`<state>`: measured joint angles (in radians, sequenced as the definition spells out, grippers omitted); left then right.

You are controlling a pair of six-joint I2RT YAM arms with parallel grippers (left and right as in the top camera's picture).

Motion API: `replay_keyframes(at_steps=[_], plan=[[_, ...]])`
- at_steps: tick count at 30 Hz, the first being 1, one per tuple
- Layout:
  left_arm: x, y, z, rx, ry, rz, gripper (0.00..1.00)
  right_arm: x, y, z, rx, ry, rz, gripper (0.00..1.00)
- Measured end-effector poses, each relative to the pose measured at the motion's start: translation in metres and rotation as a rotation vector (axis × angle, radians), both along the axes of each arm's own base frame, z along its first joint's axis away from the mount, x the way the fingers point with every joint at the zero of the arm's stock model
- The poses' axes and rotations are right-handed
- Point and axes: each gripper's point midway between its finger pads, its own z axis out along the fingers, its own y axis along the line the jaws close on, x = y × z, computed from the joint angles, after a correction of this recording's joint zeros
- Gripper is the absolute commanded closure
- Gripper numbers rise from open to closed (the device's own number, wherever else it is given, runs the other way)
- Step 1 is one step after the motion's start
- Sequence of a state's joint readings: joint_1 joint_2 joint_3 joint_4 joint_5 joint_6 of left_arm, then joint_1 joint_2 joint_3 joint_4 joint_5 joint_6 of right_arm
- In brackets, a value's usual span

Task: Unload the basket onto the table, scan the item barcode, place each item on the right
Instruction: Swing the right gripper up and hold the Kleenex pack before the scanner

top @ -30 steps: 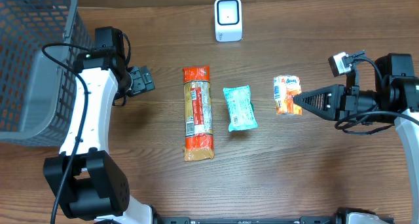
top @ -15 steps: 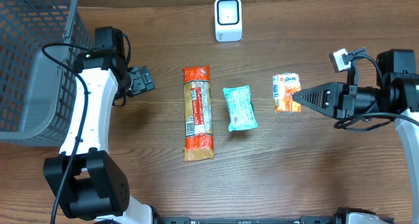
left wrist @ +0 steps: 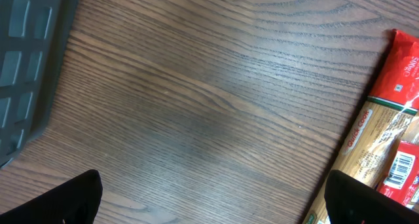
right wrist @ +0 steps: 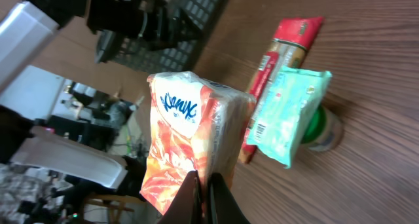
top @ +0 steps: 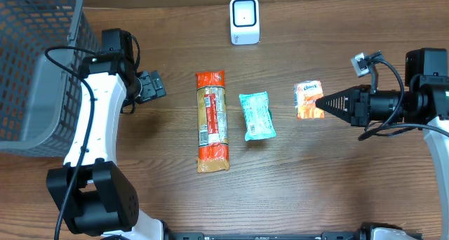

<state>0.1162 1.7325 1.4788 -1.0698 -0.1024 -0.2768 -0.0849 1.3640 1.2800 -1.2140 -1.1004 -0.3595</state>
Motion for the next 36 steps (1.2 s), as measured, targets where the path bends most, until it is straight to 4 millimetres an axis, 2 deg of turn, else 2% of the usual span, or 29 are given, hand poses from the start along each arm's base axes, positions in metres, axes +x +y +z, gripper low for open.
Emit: replay_keyframes(at_steps=[8, 15, 18, 23, 26, 27, 30, 33, 36], plan=[[0.0, 0.0, 0.0, 0.0, 0.0, 0.0, 0.0, 0.002, 0.008, -0.035, -0.249, 0.012, 0.005, 0.96], [0.0, 0.0, 0.0, 0.0, 0.0, -0.001, 0.0, 0.015, 0.0, -0.067, -0.547, 0.056, -0.143, 0.96], [0.0, 0.0, 0.0, 0.0, 0.0, 0.0, 0.0, 0.022, -0.006, -0.072, -0.62, 0.068, -0.231, 0.97], [0.0, 0.0, 0.0, 0.0, 0.0, 0.0, 0.0, 0.028, -0.013, -0.074, -0.647, 0.12, -0.353, 0.97], [0.0, 0.0, 0.0, 0.0, 0.0, 0.0, 0.0, 0.025, -0.017, -0.075, -0.66, 0.165, -0.389, 0.97], [0.0, 0.0, 0.0, 0.0, 0.0, 0.0, 0.0, 0.021, -0.019, -0.074, -0.671, 0.193, -0.39, 0.97], [0.0, 0.0, 0.0, 0.0, 0.0, 0.0, 0.0, 0.026, -0.019, -0.05, -0.678, 0.212, -0.399, 0.97], [0.0, 0.0, 0.0, 0.001, 0.0, 0.0, 0.0, 0.041, -0.016, -0.011, -0.667, 0.193, -0.412, 0.97], [0.0, 0.0, 0.0, 0.001, 0.0, 0.0, 0.0, 0.06, -0.011, 0.019, -0.654, 0.158, -0.422, 0.97]])
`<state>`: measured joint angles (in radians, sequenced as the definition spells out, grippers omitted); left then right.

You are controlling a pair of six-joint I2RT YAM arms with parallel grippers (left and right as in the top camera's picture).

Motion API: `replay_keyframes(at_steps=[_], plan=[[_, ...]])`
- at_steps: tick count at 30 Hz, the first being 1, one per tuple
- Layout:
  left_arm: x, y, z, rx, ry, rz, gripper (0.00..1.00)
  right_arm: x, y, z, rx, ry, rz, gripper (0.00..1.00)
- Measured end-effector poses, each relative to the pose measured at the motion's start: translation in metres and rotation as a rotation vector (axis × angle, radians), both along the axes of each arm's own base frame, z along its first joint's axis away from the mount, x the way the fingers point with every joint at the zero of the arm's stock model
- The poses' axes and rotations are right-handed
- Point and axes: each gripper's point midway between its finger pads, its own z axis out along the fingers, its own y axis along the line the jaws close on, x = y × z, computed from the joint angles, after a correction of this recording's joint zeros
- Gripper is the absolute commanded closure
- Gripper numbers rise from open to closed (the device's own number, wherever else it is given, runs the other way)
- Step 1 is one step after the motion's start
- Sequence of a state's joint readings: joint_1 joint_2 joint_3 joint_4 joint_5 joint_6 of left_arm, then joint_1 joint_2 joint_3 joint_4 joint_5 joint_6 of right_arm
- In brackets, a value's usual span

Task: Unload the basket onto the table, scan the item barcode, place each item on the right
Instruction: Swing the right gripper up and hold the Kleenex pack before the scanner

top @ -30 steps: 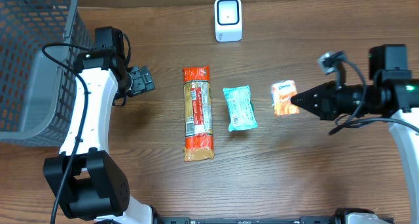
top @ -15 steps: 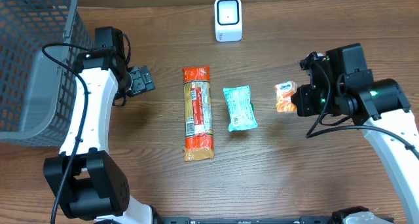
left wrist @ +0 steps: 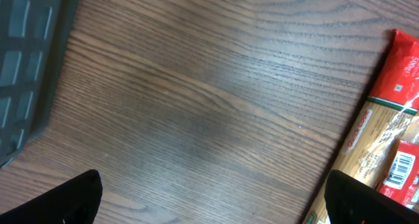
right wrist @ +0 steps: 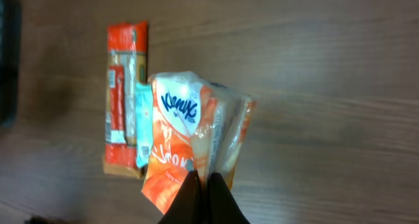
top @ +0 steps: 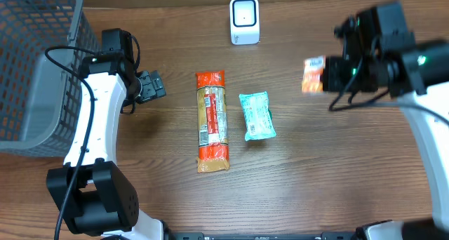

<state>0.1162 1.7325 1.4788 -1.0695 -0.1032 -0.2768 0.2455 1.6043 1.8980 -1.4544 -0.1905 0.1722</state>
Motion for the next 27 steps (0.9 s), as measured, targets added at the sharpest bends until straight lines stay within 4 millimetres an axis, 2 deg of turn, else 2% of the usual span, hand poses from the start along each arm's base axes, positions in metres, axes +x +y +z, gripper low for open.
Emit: replay_keyframes(at_steps=[3, 6, 14, 17, 22, 24, 27], plan=[[0.0, 0.0, 0.0, 0.0, 0.0, -0.001, 0.0, 0.026, 0.008, 0.017, 0.0, -0.051, 0.008, 0.97], [0.0, 0.0, 0.0, 0.0, 0.0, 0.0, 0.0, 0.052, 0.024, 0.018, -0.005, -0.087, 0.034, 0.97], [0.0, 0.0, 0.0, -0.001, 0.001, -0.001, 0.0, 0.126, 0.085, -0.026, -0.127, -0.235, 0.086, 0.96], [0.0, 0.0, 0.0, -0.001, 0.0, 0.0, 0.0, 0.143, 0.108, -0.035, -0.211, -0.32, 0.134, 0.96], [0.0, 0.0, 0.0, -0.001, 0.001, 0.0, 0.0, 0.158, 0.137, -0.044, -0.392, -0.452, 0.232, 0.96], [0.0, 0.0, 0.0, -0.001, 0.0, 0.0, 0.0, 0.165, 0.144, -0.049, -0.479, -0.498, 0.272, 0.96], [0.0, 0.0, 0.0, 0.0, 0.0, 0.0, 0.0, 0.181, 0.145, -0.057, -0.605, -0.551, 0.293, 0.96]])
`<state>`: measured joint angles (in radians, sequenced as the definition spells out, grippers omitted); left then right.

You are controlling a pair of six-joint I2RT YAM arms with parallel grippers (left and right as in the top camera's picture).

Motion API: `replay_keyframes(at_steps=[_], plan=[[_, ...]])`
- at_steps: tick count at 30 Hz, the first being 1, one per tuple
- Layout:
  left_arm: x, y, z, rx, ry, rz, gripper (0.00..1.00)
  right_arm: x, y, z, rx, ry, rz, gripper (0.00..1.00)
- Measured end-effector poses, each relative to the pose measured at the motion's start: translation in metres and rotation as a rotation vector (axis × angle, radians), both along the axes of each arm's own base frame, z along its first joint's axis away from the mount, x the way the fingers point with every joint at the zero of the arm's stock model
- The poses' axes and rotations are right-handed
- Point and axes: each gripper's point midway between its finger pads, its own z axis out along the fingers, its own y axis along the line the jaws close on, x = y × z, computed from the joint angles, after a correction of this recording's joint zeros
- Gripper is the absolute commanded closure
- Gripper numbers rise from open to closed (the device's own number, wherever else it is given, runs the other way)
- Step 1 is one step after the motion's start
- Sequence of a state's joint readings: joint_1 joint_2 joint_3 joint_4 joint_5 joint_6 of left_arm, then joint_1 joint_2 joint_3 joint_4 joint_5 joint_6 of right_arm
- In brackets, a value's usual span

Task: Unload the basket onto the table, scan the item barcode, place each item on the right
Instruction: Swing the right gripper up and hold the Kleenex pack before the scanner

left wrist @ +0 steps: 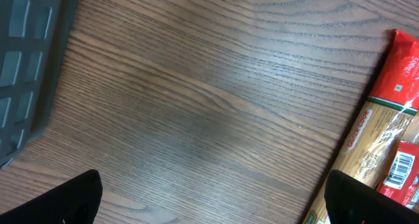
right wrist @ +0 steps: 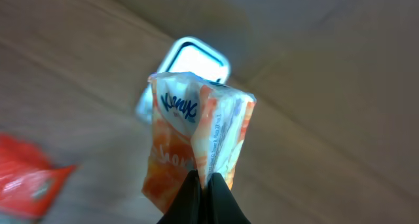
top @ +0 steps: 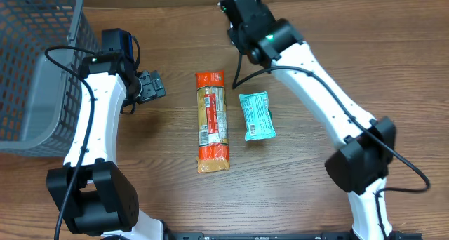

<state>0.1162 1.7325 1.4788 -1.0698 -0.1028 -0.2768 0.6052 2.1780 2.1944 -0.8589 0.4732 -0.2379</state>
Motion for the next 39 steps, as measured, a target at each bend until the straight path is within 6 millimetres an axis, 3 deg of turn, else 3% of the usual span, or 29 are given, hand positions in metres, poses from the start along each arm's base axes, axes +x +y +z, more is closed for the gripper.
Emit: replay_keyframes(at_steps=[8, 14, 20, 28, 39], plan=[[0.0, 0.0, 0.0, 0.0, 0.0, 0.0, 0.0, 0.047, -0.001, -0.034, -0.191, -0.108, 0.025, 0.96], [0.0, 0.0, 0.0, 0.0, 0.0, 0.0, 0.0, 0.064, 0.007, -0.043, -0.275, -0.159, 0.082, 0.96], [0.0, 0.0, 0.0, 0.0, 0.0, 0.0, 0.0, 0.069, 0.011, -0.055, -0.363, -0.158, 0.146, 0.96], [0.0, 0.0, 0.0, 0.0, 0.0, 0.0, 0.0, 0.07, 0.017, -0.092, -0.432, -0.1, 0.228, 0.96], [0.0, 0.0, 0.0, 0.0, 0.0, 0.0, 0.0, 0.075, 0.024, -0.087, -0.439, -0.132, 0.26, 0.96]])
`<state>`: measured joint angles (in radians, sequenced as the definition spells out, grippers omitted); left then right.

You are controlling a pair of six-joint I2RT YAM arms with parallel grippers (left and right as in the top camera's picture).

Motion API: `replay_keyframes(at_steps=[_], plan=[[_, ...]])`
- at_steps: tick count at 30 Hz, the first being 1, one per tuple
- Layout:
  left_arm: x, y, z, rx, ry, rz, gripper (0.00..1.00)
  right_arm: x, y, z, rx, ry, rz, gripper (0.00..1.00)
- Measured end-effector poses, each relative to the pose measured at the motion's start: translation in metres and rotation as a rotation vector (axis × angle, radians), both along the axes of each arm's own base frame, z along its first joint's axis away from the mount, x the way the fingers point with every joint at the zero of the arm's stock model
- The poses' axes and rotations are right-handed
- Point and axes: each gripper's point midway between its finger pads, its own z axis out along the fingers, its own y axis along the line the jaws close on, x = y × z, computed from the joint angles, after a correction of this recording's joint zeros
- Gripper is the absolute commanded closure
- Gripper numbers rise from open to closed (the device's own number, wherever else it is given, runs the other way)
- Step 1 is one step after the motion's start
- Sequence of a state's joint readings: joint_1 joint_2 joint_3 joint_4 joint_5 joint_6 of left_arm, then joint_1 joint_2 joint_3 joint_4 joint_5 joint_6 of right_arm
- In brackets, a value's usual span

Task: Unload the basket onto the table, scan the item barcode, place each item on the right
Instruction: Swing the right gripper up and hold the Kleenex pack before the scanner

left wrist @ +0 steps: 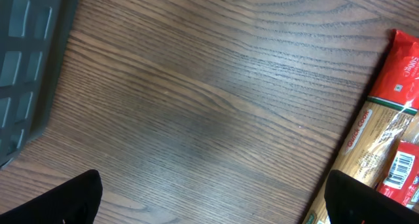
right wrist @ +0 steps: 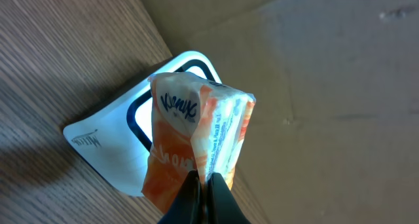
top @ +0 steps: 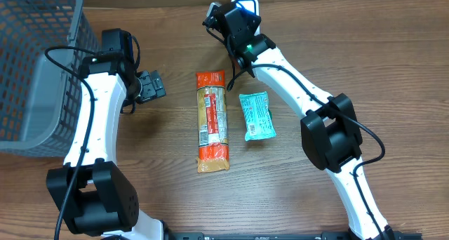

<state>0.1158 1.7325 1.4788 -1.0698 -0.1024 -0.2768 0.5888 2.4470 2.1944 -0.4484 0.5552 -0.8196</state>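
My right gripper [right wrist: 206,185] is shut on the lower edge of an orange and white Kleenex tissue pack [right wrist: 186,129]. It holds the pack upright, close in front of the white barcode scanner [right wrist: 121,149]. In the overhead view the right arm reaches to the table's far edge, where it covers most of the scanner [top: 245,1] and hides the pack. My left gripper [top: 151,85] hangs open over bare wood near the basket, with nothing between its fingertips [left wrist: 69,198].
A grey mesh basket [top: 35,64] fills the far left. A long red spaghetti pack [top: 212,121] and a teal packet [top: 257,116] lie mid-table. The spaghetti pack [left wrist: 386,145] also shows at the right edge of the left wrist view.
My right gripper has brought the tissue pack closer to the scanner, which now looms larger behind the pack. The left arm has not moved.
My right gripper was shut on the tissue pack low at the table's right side. Then it held the pack higher above the table. Later it was near the scanner at the far edge, and now it holds the pack right in front of it. The left arm stayed still.
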Motion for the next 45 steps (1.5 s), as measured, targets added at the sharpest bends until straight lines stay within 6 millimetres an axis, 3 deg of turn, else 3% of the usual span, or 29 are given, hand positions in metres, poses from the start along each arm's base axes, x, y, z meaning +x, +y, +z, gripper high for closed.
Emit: replay_keyframes(at_steps=[7, 17, 27, 38, 45], plan=[[0.0, 0.0, 0.0, 0.0, 0.0, 0.0, 0.0, 0.003, 0.005, 0.001, -0.05, 0.004, 0.081, 0.96], [0.0, 0.0, 0.0, 0.0, 0.0, 0.0, 0.0, 0.019, -0.01, 0.002, -0.005, 0.005, 0.124, 0.96], [0.0, 0.0, 0.0, 0.0, 0.0, 0.0, 0.0, 0.023, -0.006, 0.007, 0.017, -0.018, 0.142, 0.96], [0.0, 0.0, 0.0, 0.0, 0.0, 0.0, 0.0, 0.039, -0.039, -0.003, 0.012, -0.011, 0.087, 0.96], [0.0, 0.0, 0.0, 0.0, 0.0, 0.0, 0.0, 0.038, -0.036, -0.011, 0.01, 0.002, 0.095, 0.96]])
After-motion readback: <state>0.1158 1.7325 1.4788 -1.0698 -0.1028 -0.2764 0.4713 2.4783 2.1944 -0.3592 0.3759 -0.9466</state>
